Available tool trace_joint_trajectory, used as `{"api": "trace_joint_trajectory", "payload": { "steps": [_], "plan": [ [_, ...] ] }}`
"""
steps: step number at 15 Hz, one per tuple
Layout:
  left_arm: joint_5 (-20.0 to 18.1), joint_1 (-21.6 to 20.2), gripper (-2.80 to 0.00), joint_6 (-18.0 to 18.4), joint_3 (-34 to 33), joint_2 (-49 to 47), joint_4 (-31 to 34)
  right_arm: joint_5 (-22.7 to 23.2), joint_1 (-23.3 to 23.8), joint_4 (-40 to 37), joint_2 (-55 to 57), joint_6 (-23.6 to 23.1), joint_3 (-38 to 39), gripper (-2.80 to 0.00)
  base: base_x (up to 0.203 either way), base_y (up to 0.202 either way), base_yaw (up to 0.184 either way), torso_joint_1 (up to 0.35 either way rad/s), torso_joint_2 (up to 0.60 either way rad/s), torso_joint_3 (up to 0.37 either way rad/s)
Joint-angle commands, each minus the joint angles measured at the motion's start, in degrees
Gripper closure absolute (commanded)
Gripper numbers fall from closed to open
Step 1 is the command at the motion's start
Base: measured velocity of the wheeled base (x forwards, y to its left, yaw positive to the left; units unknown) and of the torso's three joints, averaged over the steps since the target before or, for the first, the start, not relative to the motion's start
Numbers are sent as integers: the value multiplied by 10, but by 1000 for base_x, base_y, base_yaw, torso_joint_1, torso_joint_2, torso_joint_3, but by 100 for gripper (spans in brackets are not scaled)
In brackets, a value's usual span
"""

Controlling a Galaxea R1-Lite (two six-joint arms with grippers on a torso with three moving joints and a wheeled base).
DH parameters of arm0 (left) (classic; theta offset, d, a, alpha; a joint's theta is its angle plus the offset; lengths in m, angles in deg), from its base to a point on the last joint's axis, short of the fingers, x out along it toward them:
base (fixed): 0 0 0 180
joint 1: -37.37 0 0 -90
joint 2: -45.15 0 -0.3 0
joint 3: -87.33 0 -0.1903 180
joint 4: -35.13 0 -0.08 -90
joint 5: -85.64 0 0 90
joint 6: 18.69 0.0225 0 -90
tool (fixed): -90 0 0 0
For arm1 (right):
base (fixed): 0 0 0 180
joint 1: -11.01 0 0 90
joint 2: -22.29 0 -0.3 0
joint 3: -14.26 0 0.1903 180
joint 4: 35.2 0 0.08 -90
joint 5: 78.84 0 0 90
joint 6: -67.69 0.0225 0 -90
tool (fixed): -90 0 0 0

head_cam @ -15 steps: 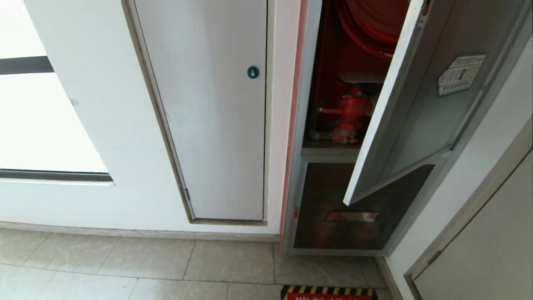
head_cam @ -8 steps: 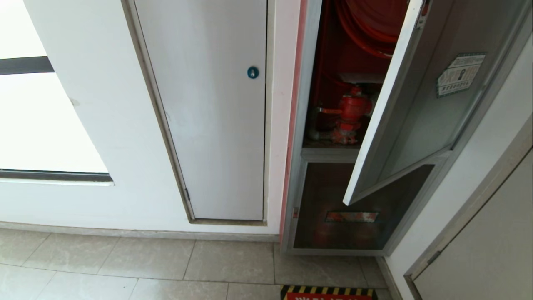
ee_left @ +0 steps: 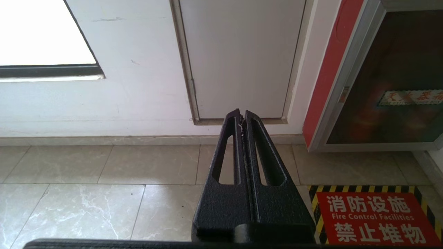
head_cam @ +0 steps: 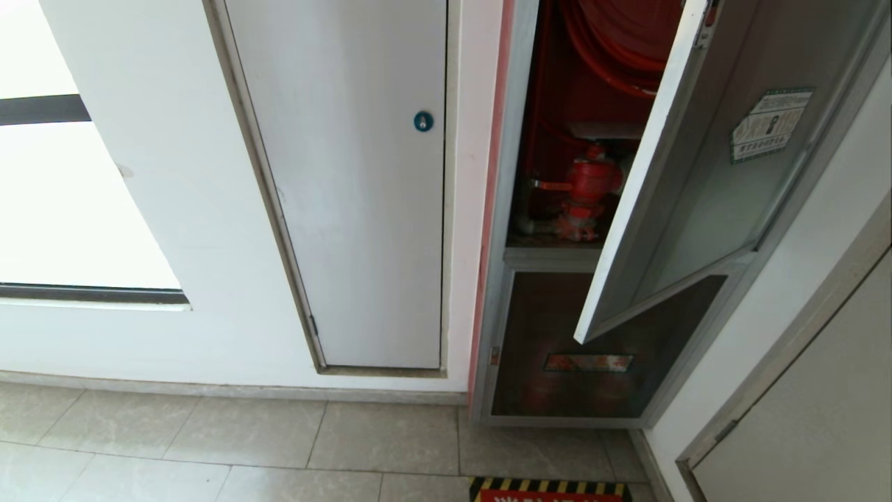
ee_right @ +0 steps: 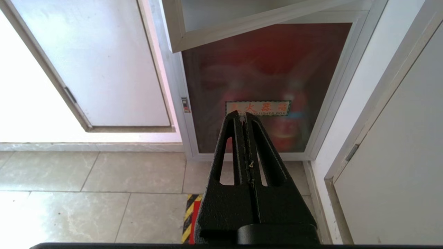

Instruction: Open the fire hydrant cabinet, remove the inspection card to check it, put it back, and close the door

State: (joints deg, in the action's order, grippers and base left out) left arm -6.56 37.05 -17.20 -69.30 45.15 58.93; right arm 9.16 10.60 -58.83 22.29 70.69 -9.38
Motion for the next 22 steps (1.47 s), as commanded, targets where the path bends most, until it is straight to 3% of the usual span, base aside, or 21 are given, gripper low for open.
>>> {"api": "trace_joint_trajectory", "payload": {
  "steps": [1, 5, 8, 15, 19, 22],
  "plan": [
    [0, 0, 0, 0, 0, 0, 0, 0, 0, -2, 2, 0, -1, 0, 0, 0, 0, 0, 0, 0],
    [0, 0, 0, 0, 0, -1, 0, 4, -1, 3, 29, -1, -2, 0, 0, 0, 0, 0, 0, 0],
    [0, 0, 0, 0, 0, -1, 0, 28, -4, 38, 109, 0, -50, 0, 0, 0, 0, 0, 0, 0],
    [0, 0, 0, 0, 0, -1, 0, 190, -35, 54, 387, -3, -274, 0, 0, 0, 0, 0, 0, 0],
    [0, 0, 0, 0, 0, -1, 0, 225, -110, 57, 546, -10, -392, 0, 0, 0, 0, 0, 0, 0],
    [0, 0, 0, 0, 0, 0, 0, 196, -171, 78, 651, -15, -471, 0, 0, 0, 0, 0, 0, 0]
  ]
}}
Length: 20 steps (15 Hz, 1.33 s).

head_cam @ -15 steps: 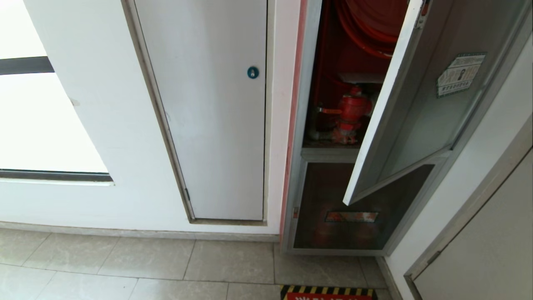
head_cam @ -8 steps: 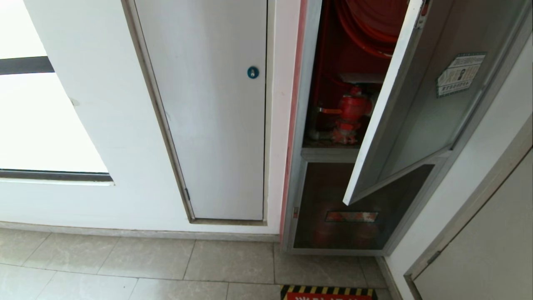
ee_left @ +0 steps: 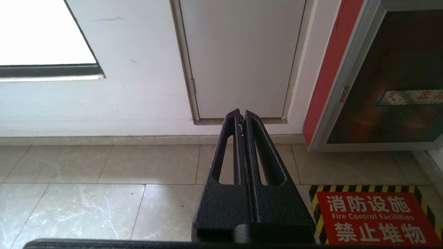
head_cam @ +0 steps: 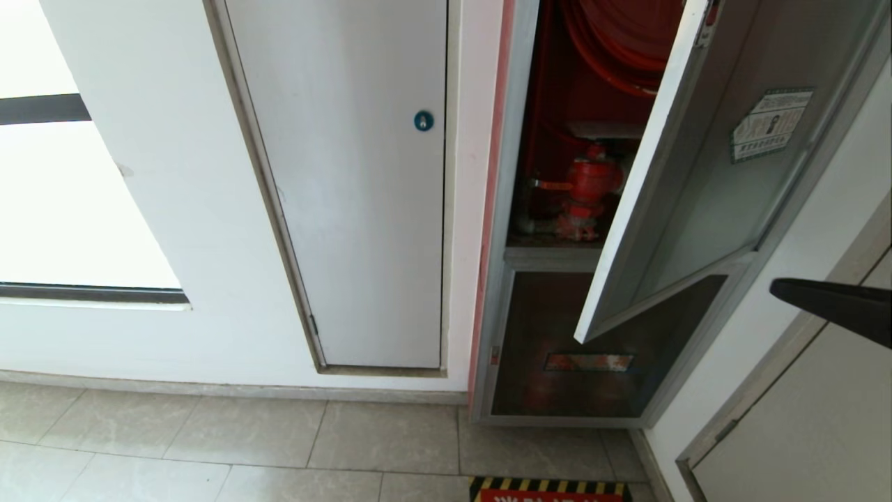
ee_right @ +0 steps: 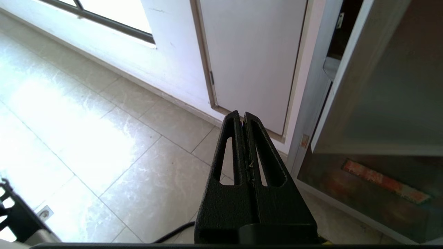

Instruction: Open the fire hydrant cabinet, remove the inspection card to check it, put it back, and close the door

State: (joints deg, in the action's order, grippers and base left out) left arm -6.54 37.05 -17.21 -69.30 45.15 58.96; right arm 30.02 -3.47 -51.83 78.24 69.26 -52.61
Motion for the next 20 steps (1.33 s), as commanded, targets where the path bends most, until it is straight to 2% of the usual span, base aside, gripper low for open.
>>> {"api": "trace_joint_trajectory", "payload": {
  "steps": [1, 6, 8, 10, 12, 14, 16, 20],
  "plan": [
    [0, 0, 0, 0, 0, -1, 0, -31, -48, 27, 120, -1, -56, 0, 0, 0, 0, 0, 0, 0],
    [0, 0, 0, 0, 0, -1, 0, -171, -122, 175, 256, -4, -110, 0, 0, 0, 0, 0, 0, 0],
    [0, 0, 0, 0, 0, -1, 0, -230, -145, 245, 287, -22, -113, 0, 0, 0, 0, 0, 0, 0],
    [0, 0, 0, 0, 0, -1, 0, -263, -158, 306, 313, -31, -113, 0, 0, 0, 0, 0, 0, 0],
    [0, 0, 0, 0, 0, -1, 0, -322, -167, 366, 342, -45, -109, 0, 0, 0, 0, 0, 0, 0],
    [0, 0, 0, 0, 0, -1, 0, -355, -169, 461, 370, -62, -96, 0, 0, 0, 0, 0, 0, 0],
    [0, 0, 0, 0, 0, -1, 0, -397, -169, 539, 409, -107, -86, 0, 0, 0, 0, 0, 0, 0],
    [0, 0, 0, 0, 0, -1, 0, -414, -169, 614, 452, -138, -103, 0, 0, 0, 0, 0, 0, 0]
  ]
}}
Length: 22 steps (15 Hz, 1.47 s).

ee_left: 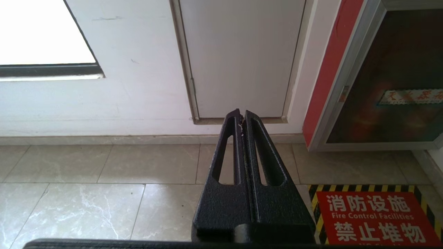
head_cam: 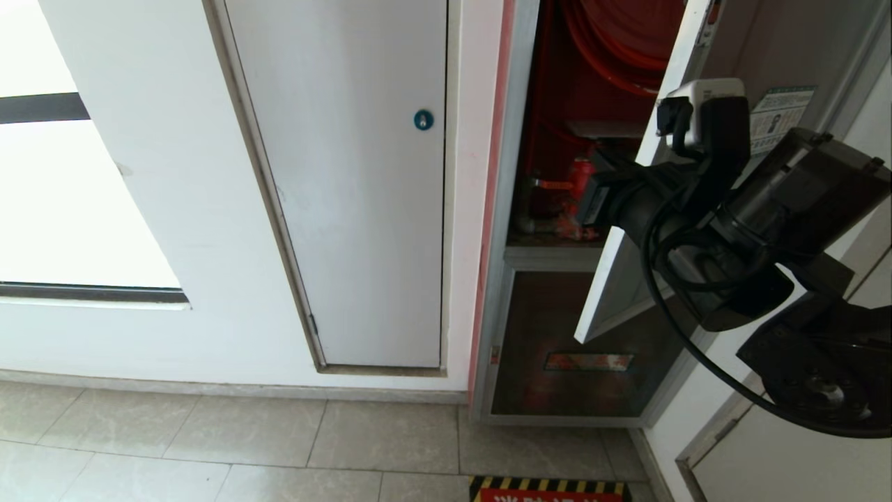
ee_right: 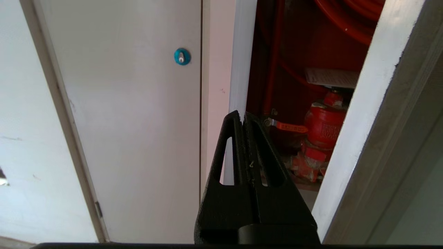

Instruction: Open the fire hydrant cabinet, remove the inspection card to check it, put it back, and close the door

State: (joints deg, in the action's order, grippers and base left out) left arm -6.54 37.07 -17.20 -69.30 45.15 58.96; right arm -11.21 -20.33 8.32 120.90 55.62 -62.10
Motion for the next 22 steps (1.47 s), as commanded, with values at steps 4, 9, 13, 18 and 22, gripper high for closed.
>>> {"api": "trace_joint_trajectory", "payload": {
  "steps": [4, 9, 13, 18, 22],
  "plan": [
    [0, 0, 0, 0, 0, -1, 0, -7, 0, 22, 35, -3, -32, 0, 0, 0, 0, 0, 0, 0],
    [0, 0, 0, 0, 0, -1, 0, -16, 3, 40, 56, -8, -50, 0, 0, 0, 0, 0, 0, 0],
    [0, 0, 0, 0, 0, -1, 0, -26, 5, 41, 89, -8, -101, 0, 0, 0, 0, 0, 0, 0],
    [0, 0, 0, 0, 0, -1, 0, -30, 18, 41, 118, -18, -142, 0, 0, 0, 0, 0, 0, 0],
    [0, 0, 0, 0, 0, 0, 0, -44, 30, 40, 132, -30, -160, 0, 0, 0, 0, 0, 0, 0]
  ]
}}
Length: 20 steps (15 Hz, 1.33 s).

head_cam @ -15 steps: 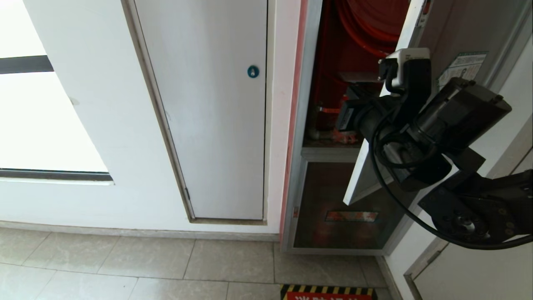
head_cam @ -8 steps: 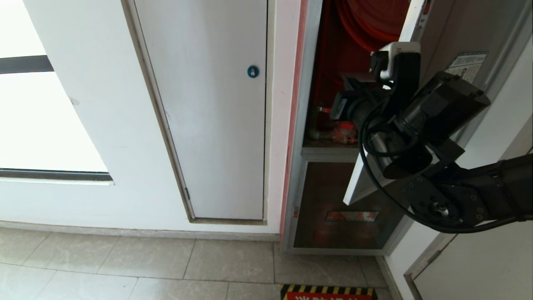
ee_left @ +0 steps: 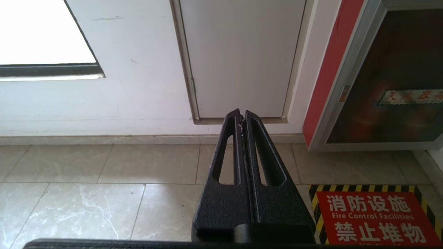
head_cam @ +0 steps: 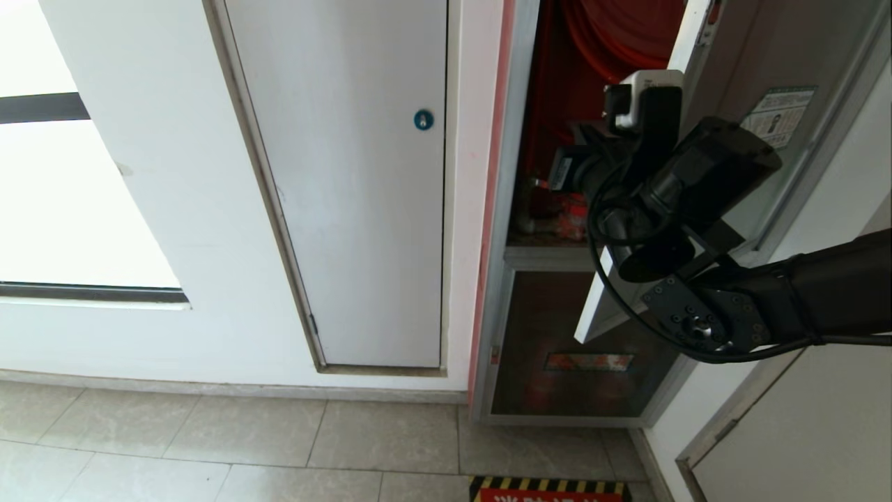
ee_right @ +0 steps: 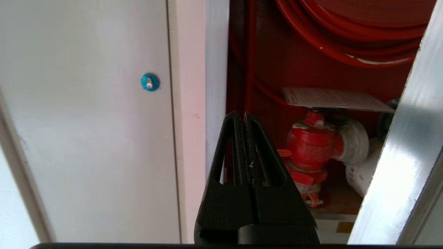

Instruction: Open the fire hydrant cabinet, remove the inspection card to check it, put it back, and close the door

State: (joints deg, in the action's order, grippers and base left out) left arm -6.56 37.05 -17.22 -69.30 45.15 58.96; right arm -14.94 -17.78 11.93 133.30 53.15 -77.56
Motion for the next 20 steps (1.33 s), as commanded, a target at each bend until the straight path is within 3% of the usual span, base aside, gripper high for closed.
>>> {"api": "trace_joint_trajectory", "payload": {
  "steps": [1, 11, 20],
  "plan": [
    [0, 0, 0, 0, 0, -1, 0, -8, 6, 3, 9, -7, -6, 0, 0, 0, 0, 0, 0, 0],
    [0, 0, 0, 0, 0, -1, 0, -7, 41, -17, 47, -7, -73, 0, 0, 0, 0, 0, 0, 0],
    [0, 0, 0, 0, 0, -1, 0, -13, 61, -15, 45, -7, -73, 0, 0, 0, 0, 0, 0, 0]
  ]
}}
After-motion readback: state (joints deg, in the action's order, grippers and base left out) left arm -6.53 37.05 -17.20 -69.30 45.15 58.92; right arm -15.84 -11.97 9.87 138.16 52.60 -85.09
